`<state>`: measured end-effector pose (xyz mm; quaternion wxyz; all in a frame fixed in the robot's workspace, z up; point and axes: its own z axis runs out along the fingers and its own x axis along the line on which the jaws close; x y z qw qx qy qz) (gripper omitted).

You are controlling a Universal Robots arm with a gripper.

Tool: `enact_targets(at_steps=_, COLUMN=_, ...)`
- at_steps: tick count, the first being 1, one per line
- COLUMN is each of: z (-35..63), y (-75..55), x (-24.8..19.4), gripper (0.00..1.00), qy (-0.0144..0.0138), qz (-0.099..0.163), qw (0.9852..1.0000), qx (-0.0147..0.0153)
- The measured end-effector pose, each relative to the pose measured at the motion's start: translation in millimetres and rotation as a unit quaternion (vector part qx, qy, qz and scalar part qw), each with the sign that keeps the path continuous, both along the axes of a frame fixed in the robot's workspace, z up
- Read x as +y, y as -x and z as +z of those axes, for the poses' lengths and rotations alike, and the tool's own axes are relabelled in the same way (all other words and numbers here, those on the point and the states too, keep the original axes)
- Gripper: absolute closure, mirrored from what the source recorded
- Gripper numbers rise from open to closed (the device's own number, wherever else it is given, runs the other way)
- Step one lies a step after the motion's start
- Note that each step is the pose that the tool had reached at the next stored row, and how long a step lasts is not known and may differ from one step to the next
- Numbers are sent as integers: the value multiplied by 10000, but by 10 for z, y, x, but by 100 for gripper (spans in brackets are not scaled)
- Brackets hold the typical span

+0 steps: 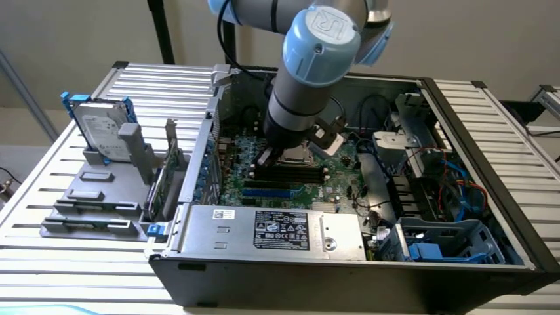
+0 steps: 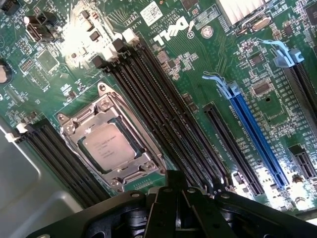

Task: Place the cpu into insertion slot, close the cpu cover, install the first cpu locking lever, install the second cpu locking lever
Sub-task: 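Install the second cpu locking lever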

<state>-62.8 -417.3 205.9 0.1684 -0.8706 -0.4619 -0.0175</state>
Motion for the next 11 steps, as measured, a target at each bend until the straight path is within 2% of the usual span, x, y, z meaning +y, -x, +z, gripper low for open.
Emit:
enact_targets(at_steps=6, z=-38, y=5, x=18, gripper=89, qy=1, qz=0, qw=10000, qx=-6)
enact_targets(at_steps=11, z=-57, y=10, x=52, gripper=89, qy=0, qz=0, qw=10000, qx=-10)
